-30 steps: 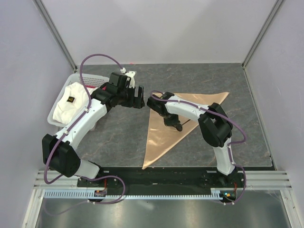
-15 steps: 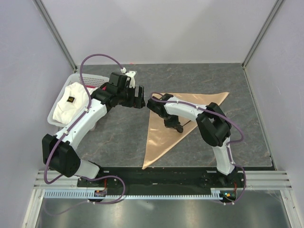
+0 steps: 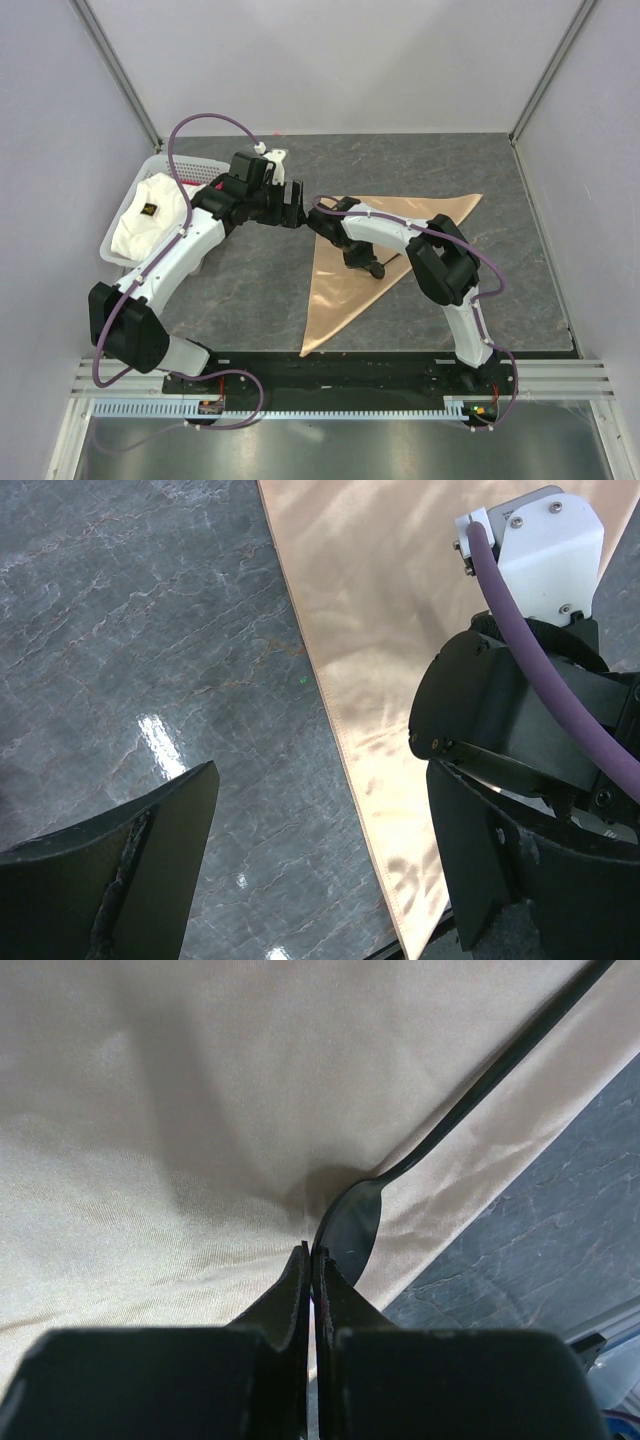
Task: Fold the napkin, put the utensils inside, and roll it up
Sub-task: Place the utensil onto the napkin
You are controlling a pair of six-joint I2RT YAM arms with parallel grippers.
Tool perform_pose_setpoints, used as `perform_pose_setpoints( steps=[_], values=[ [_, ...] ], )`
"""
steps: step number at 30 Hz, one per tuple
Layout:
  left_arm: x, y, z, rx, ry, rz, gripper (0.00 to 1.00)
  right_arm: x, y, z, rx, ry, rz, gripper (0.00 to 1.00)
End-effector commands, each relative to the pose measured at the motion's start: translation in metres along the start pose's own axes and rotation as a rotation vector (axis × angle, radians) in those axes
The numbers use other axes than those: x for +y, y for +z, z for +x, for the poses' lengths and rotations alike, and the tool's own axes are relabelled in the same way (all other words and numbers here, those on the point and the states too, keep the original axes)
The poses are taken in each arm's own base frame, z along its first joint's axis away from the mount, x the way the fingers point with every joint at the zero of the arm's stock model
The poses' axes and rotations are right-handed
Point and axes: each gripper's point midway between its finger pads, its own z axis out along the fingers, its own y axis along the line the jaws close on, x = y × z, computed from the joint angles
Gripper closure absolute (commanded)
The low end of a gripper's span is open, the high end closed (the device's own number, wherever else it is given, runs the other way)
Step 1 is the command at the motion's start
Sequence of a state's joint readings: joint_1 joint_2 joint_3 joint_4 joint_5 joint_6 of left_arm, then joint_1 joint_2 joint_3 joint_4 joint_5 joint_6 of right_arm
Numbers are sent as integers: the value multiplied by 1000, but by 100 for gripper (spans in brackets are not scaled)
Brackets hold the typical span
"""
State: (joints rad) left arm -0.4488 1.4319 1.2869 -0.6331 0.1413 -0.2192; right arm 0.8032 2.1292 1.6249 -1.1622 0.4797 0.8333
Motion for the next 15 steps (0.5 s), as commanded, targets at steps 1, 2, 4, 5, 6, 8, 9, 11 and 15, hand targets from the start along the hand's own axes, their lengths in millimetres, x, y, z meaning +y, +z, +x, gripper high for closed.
perform_pose_setpoints(
  steps=[1, 2, 4, 5, 6, 8, 9, 11, 15],
  values=[
    [-6, -8, -12, -53, 3, 31, 7, 12, -2, -10, -27, 2, -24, 100],
    [-6, -8, -12, -51, 3, 30, 7, 12, -1, -9, -23, -1, -24, 99],
    [-6, -7, -12, -50, 2, 30, 7, 13, -1, -8, -20, -7, -25, 94],
    [-6, -8, -11, -50, 3, 32, 7, 13, -1, -9, -20, -6, -27, 89],
    [-5, -7, -11, -47, 2, 28, 6, 14, -1, -9, -20, -8, -29, 86],
    [-6, -7, -11, -48, 2, 30, 6, 14, -3, -10, -22, -6, -36, 78],
    [-6, -7, -11, -47, 2, 29, 5, 14, -5, -11, -24, -4, -40, 74],
    [-6, -7, -10, -46, 4, 34, 0, 14, -11, -15, -41, 7, -54, 63],
    [-7, -7, -10, -46, 12, 41, 0, 13, -33, -31, -89, 32, -101, 53]
  ],
)
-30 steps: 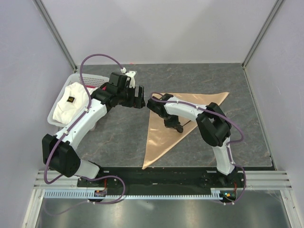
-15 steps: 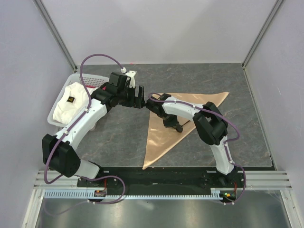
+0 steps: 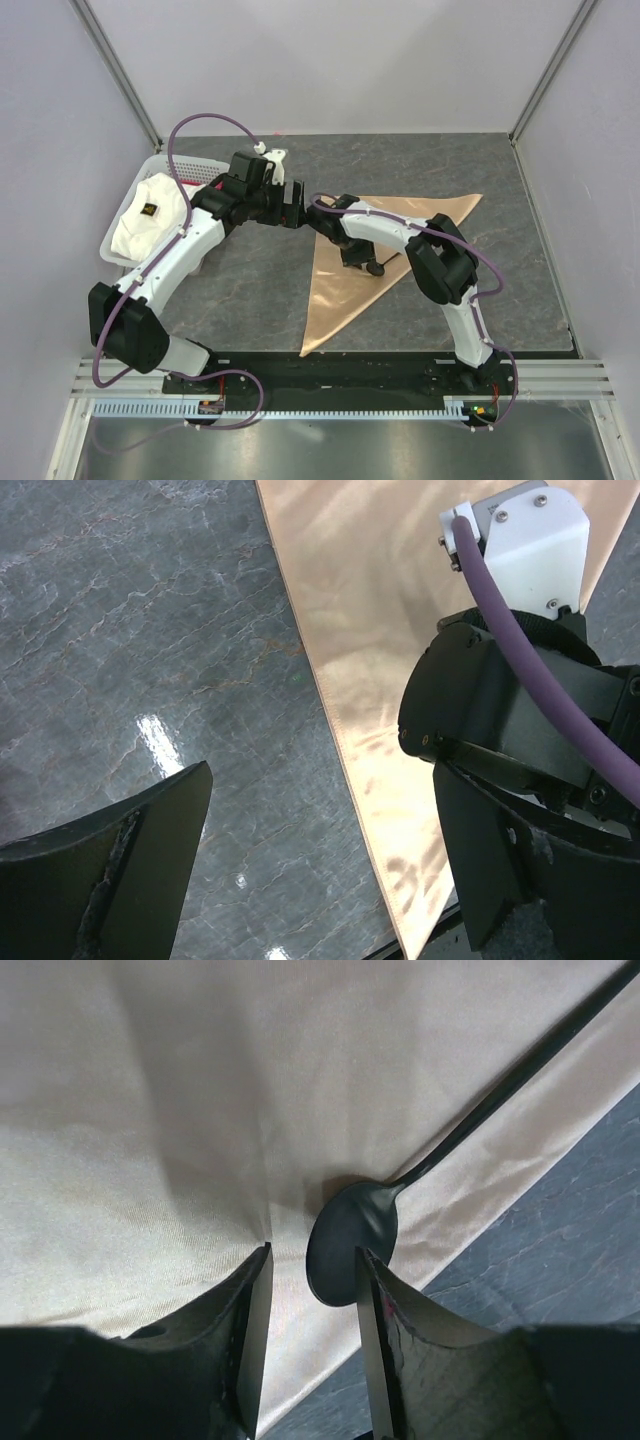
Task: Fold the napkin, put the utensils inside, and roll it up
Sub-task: Place the utensil onto the napkin, then fold the napkin
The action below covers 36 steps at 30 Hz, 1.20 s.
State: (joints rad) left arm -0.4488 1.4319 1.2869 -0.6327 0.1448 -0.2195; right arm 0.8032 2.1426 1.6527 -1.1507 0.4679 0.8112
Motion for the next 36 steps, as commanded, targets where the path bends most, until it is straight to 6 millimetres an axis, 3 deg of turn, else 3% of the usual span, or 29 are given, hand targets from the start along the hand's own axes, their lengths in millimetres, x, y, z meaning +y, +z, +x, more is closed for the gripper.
perform_pose_setpoints(
  steps=[1, 6, 9, 10, 11, 12, 13, 15, 16, 18, 19, 21, 22, 24, 25, 27, 28, 30, 36],
  values=[
    [-6, -6, -10, -48, 14, 37, 0, 6, -35, -28, -90, 45, -85, 51],
    [-3, -4, -9, -47, 16, 21, 0, -5, -66, -49, -150, 78, -162, 41],
    [-2, -3, -9, -43, 14, 17, 0, -25, -72, -60, -162, 128, -218, 39],
    [-2, -2, -9, -43, 12, 17, 0, -39, -66, -68, -160, 159, -223, 39],
    [-3, -2, -9, -46, 13, 19, 0, -50, -75, -72, -172, 192, -270, 39],
    [-3, -2, -9, -45, 11, 21, 0, -56, -66, -72, -168, 215, -293, 39],
    [-3, -1, -9, -45, 11, 21, 0, -79, -69, -82, -190, 261, -317, 39],
    [-3, 0, -8, -49, 12, 25, 0, -92, -59, -83, -191, 303, -355, 37],
    [-3, 0, -9, -50, 12, 26, 0, -115, -57, -91, -214, 342, -352, 37],
    [-5, 0, -10, -55, 14, 35, 0, -135, -47, -95, -225, 383, -348, 36],
    [-5, 1, -10, -54, 13, 37, 0, -158, -40, -101, -230, 444, -341, 36],
    [-7, 1, -13, -59, 11, 44, 0, -171, -29, -105, -236, 479, -384, 37],
    [-8, 0, -16, -64, 12, 47, 0, -192, -20, -109, -237, 537, -373, 37],
    [-11, -3, -21, -77, 12, 58, 1, -205, -12, -117, -260, 572, -399, 37],
    [-12, -3, -24, -83, 10, 59, 1, -223, -3, -120, -263, 623, -386, 38],
    [-13, -5, -32, -100, 6, 54, 1, -229, 4, -129, -289, 661, -439, 39],
    [-13, -4, -35, -101, -3, 53, 1, -249, 16, -131, -288, 724, -440, 39],
    [-16, -2, -45, -115, -5, 59, 1, -268, 33, -135, -307, 808, -464, 39],
    [-20, -2, -74, -164, 0, 60, 1, -301, 65, -146, -353, 914, -523, 40]
  ],
)
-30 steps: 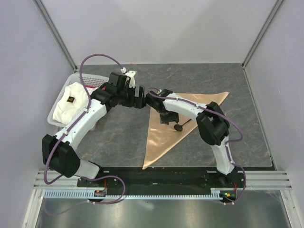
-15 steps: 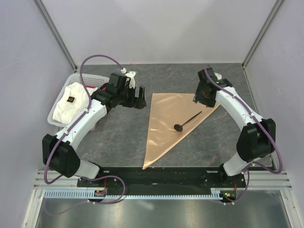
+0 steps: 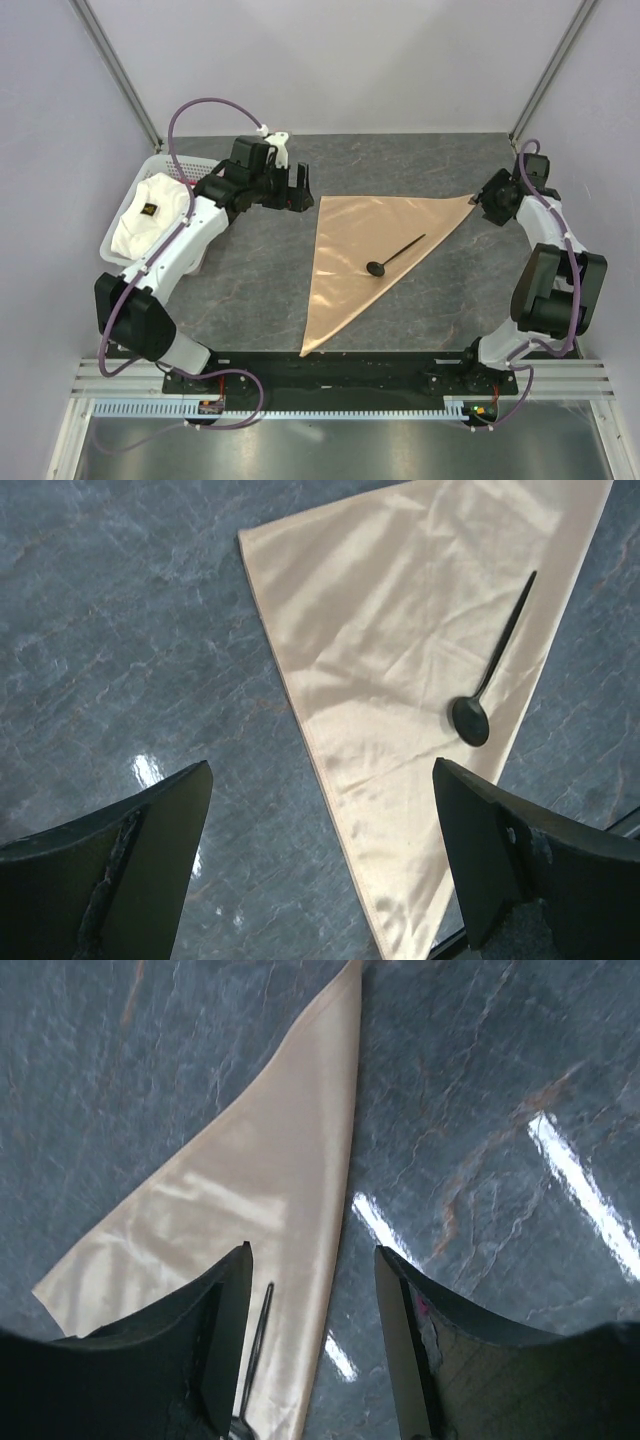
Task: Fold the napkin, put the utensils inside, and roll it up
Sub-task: Fold the napkin
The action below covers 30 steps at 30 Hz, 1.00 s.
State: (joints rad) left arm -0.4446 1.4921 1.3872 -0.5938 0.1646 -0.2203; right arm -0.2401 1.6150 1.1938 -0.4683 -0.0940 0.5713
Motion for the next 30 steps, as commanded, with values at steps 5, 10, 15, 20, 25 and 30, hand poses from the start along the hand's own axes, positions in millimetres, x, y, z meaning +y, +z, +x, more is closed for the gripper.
perform_pose_setpoints(
  steps=[5, 10, 15, 20, 25, 30],
  values=[
    [-12, -1, -57, -147, 1, 25, 1, -14, 34, -43, -69, 67, -95, 40],
    [-9, 5, -52, -141, 24, 20, 2, -30, 51, -52, -61, 110, -110, 40],
    [-3, 13, -38, -115, 31, 9, 2, -35, 63, -58, -66, 118, -129, 42],
    [-1, 24, -19, -66, 19, 22, 2, -35, 73, -66, -80, 130, -155, 45],
    [-3, 26, -18, -58, 12, 33, 2, -31, 88, -68, -81, 161, -188, 46],
    [-1, 26, -18, -61, 18, 23, 2, -32, 107, -70, -81, 200, -198, 49]
  ],
)
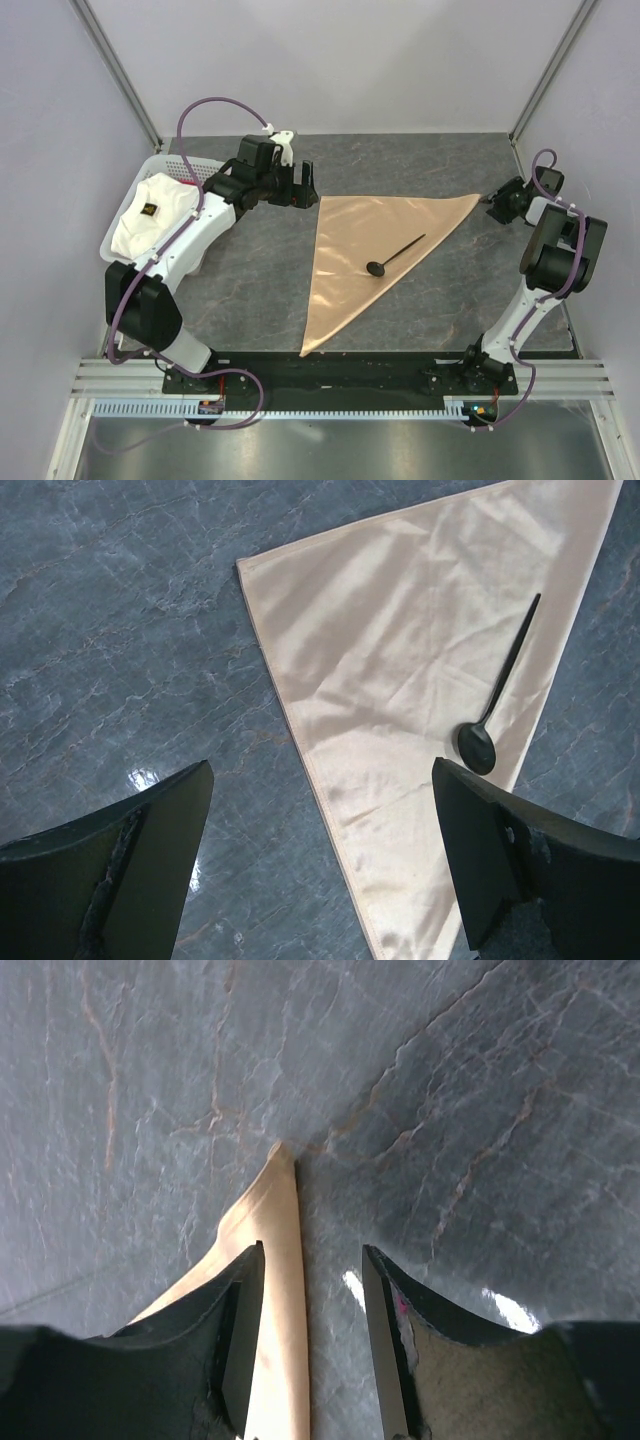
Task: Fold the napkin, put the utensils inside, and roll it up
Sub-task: Fold the napkin
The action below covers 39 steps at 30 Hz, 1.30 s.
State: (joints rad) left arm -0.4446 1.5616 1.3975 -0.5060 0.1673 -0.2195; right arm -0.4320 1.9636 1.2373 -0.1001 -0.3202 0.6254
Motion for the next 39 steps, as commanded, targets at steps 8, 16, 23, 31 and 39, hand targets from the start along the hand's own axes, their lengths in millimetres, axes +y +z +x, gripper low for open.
perform_pose_setpoints(
  steps=[8, 16, 23, 31, 39],
  values=[
    [-2, 3, -7, -29, 13, 14, 2, 10, 27, -23, -45, 39, -56, 51],
    [-4, 3, -6, -25, 10, 28, 2, 14, 35, -23, -40, 58, -89, 53],
    [-6, 3, -6, -23, 5, 35, 2, 11, 40, -21, -32, 72, -87, 57],
    [-8, 5, -4, -13, -2, 45, 3, 9, 41, -19, -31, 74, -86, 66],
    [-8, 6, -3, -10, 0, 48, 3, 3, 47, -16, -26, 81, -69, 75]
  ],
)
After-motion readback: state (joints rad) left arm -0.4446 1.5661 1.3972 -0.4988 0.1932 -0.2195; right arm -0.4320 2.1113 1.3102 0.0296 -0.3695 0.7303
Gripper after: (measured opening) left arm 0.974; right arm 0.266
